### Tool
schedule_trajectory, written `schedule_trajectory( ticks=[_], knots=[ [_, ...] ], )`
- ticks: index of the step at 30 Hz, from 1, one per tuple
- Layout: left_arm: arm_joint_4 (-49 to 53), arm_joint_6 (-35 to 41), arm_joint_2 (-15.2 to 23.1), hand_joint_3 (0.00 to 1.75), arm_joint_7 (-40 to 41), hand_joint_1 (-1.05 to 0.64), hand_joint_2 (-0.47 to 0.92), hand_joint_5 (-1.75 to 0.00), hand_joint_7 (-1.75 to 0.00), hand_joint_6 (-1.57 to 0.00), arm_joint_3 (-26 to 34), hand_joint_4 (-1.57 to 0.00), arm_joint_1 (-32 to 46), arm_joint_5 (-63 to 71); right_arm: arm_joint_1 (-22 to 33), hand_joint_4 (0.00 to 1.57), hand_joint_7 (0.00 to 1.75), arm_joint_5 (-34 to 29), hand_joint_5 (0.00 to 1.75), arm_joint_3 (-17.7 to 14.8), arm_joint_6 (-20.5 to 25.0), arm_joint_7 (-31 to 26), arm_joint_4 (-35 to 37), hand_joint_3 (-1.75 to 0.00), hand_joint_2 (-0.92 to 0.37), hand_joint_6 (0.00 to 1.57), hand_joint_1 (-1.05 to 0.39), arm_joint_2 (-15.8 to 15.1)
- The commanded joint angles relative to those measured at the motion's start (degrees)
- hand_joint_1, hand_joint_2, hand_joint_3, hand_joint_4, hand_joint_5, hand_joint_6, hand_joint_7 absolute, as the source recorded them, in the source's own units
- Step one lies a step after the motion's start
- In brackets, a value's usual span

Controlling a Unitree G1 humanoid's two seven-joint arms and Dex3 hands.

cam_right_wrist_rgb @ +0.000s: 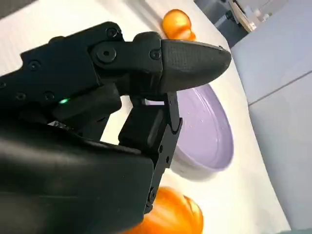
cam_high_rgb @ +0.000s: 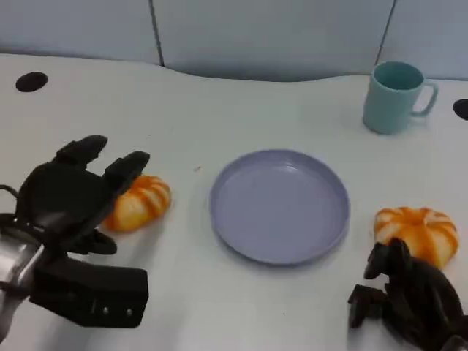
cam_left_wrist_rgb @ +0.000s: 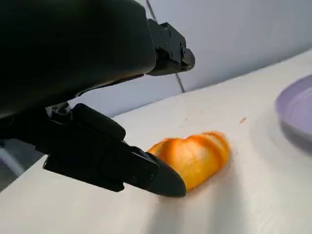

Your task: Grasp the bread from the table and place it into the plate.

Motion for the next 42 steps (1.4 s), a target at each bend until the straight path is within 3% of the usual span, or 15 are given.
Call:
schedule_trajectory(
  ticks=[1, 10, 23, 27, 42],
  knots=[
    [5.0, 0.8, 1.4, 0.01, 1.5, -0.71, 0.84, -0.03, -0.01, -0.10, -2.8, -0.07, -3.4, 0.3, 1.4, 1.30, 1.29, -0.1, 1.28, -0.1, 1.3, -0.7, -0.3, -0.51, -0.92, 1.13, -0.44, -0.3],
    [25.3, 1.5, -2.4, 0.00, 2.2, -0.72, 0.84, 0.00, 0.00, -0.05, -11.5, -0.03, -16.4, -0.7, 1.6, 1.29, 1.28, -0.4, 1.27, -0.1, 0.3, 0.0, 0.1, -0.49, -0.92, 1.13, -0.45, -0.4],
    [46.3, 0.5, -8.5, 0.00, 9.3, -0.68, 0.81, -0.01, -0.01, -0.07, -19.0, -0.04, -26.3, -3.1, 2.1, 1.30, 1.24, -0.6, 1.27, -0.2, 0.3, -0.2, -0.3, -0.50, -0.92, 1.16, -0.45, -0.3],
    [53.7, 1.1, -12.0, 0.00, 10.2, -0.71, 0.80, -0.01, 0.00, -0.06, -21.3, -0.03, -29.3, -3.2, 2.6, 1.27, 1.27, 0.0, 1.30, -0.2, 1.2, 0.4, -1.3, -0.52, -0.92, 1.13, -0.44, -0.7],
    [63.2, 3.6, -15.7, 0.00, 8.2, -0.71, 0.77, -0.02, -0.01, -0.08, -23.9, -0.06, -31.7, -7.1, 4.5, 1.27, 1.26, 0.2, 1.29, -0.6, 1.8, 0.8, -3.5, -0.52, -0.92, 1.14, -0.44, -1.0]
  ],
)
